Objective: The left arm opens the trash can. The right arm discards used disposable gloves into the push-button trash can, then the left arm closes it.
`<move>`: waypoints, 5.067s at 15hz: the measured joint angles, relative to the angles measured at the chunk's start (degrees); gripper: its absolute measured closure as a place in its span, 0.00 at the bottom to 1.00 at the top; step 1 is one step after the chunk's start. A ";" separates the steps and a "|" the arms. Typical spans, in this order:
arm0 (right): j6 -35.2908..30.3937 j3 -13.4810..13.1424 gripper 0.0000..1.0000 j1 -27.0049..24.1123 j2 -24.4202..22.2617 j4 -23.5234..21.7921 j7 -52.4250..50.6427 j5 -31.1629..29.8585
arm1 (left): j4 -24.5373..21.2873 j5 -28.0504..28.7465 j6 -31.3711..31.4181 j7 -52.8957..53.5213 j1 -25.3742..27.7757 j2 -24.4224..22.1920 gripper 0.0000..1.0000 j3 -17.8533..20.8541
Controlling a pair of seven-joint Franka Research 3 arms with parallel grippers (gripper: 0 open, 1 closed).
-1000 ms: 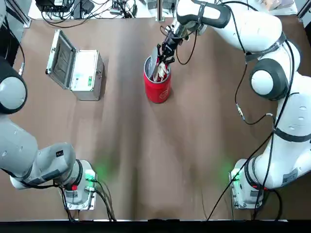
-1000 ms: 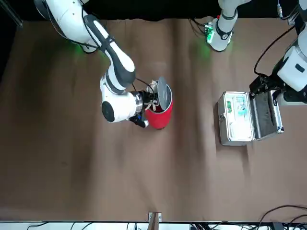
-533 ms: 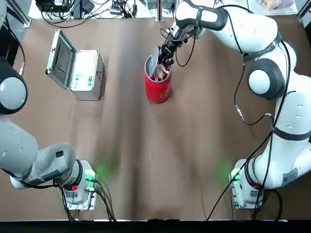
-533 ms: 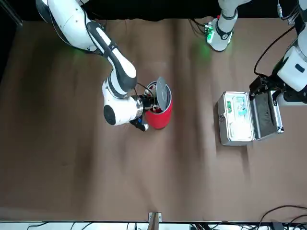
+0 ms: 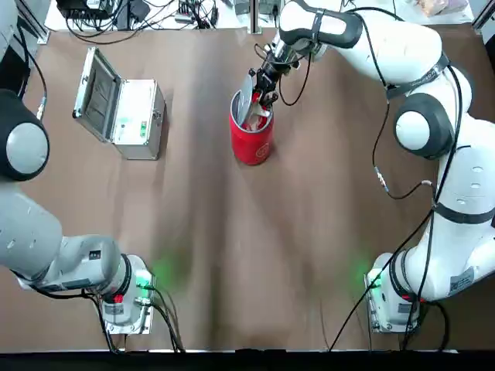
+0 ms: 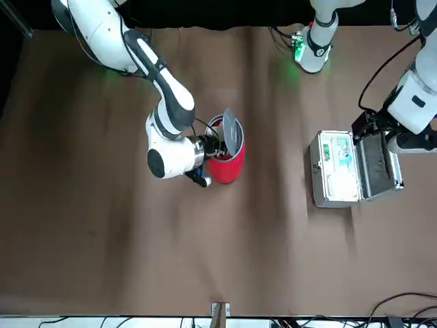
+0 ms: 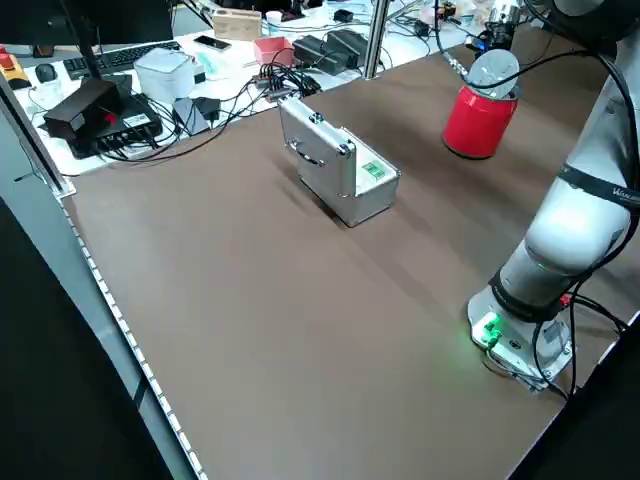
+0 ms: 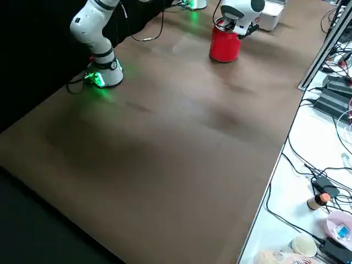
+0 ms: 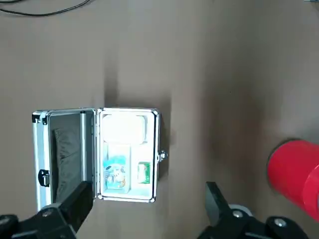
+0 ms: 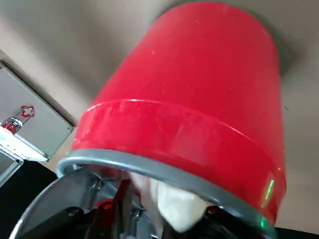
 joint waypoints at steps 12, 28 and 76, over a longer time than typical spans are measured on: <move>-4.55 -0.05 0.45 -0.11 0.00 2.89 4.55 0.02 | 0.01 -0.01 0.73 0.00 -0.01 -0.01 0.00 0.10; -20.30 -0.74 0.41 -13.01 -1.61 12.68 0.24 -16.73 | -0.57 -1.83 0.94 -0.38 -1.42 2.03 0.00 -8.87; -31.57 -25.32 0.01 -18.02 -29.78 10.10 -43.82 -34.34 | -1.15 -8.19 10.53 -37.56 -20.41 17.95 0.99 -15.98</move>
